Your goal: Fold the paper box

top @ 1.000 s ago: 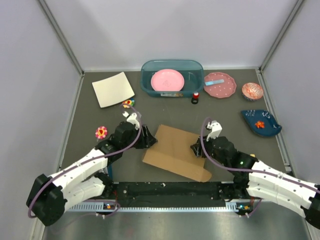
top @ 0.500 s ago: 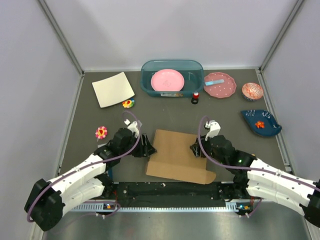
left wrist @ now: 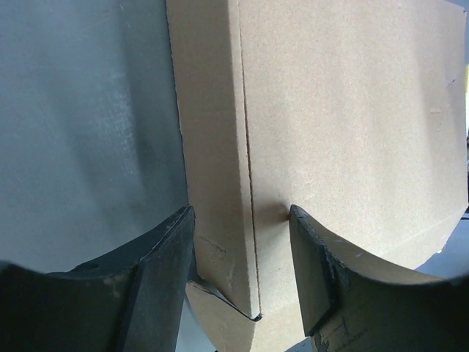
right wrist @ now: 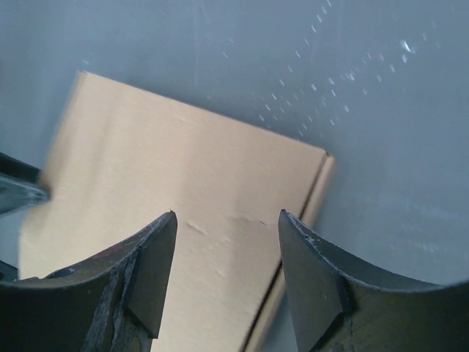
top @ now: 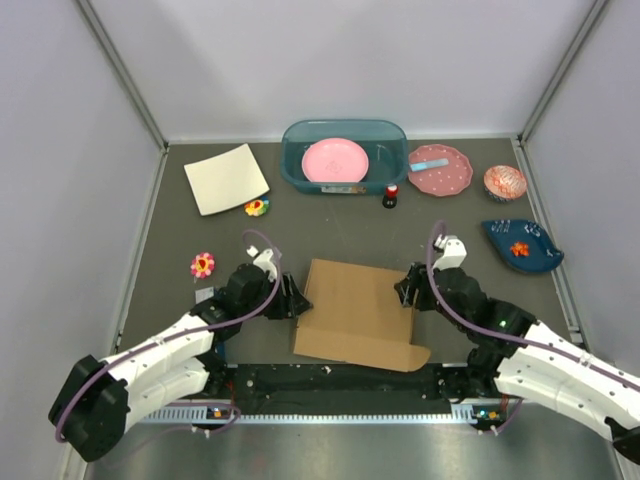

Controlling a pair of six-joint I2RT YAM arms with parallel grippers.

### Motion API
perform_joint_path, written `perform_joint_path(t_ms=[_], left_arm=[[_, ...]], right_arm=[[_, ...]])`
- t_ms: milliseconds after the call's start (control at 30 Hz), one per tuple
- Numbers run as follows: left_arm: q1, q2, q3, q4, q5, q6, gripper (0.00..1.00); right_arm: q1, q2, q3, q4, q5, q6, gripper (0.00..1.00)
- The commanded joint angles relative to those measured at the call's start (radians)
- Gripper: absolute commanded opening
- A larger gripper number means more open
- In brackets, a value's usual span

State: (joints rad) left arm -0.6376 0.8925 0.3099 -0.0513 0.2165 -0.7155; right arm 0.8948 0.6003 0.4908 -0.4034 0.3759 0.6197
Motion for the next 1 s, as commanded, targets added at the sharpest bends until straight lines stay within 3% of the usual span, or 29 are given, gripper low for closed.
perform_joint_path(t_ms=[0,233,367,467,633,800,967], left_arm=[[0.001,0.009,-0.049,0.028,-0.060,-0.007,0.59],[0.001,0.013,-0.101,0.103,-0.072,-0.055,0.59],[0.001,0.035,-0.120,0.142,-0.080,-0.079,0.58],[0.001,0.057,-0.117,0.175,-0.092,-0.091,0.58],[0.001,0.106,-0.101,0.261,-0.160,-0.121,0.56],[0.001,0.247,-0.019,0.294,-0.203,-0.107,0.56],[0.003,0.379,0.046,0.286,-0.158,-0.107,0.57]], right_arm=[[0.010,0.064,0.031,-0.161,0.023,0.107,0.60],[0.010,0.141,-0.060,-0.071,-0.089,0.213,0.61],[-0.006,0.211,-0.098,0.020,-0.129,0.222,0.57],[-0.062,0.248,-0.126,0.121,-0.166,0.204,0.52],[-0.256,0.303,-0.130,0.329,-0.268,0.091,0.45],[-0.364,0.508,-0.035,0.385,-0.351,0.003,0.45],[-0.405,0.616,-0.020,0.442,-0.425,-0.009,0.53]])
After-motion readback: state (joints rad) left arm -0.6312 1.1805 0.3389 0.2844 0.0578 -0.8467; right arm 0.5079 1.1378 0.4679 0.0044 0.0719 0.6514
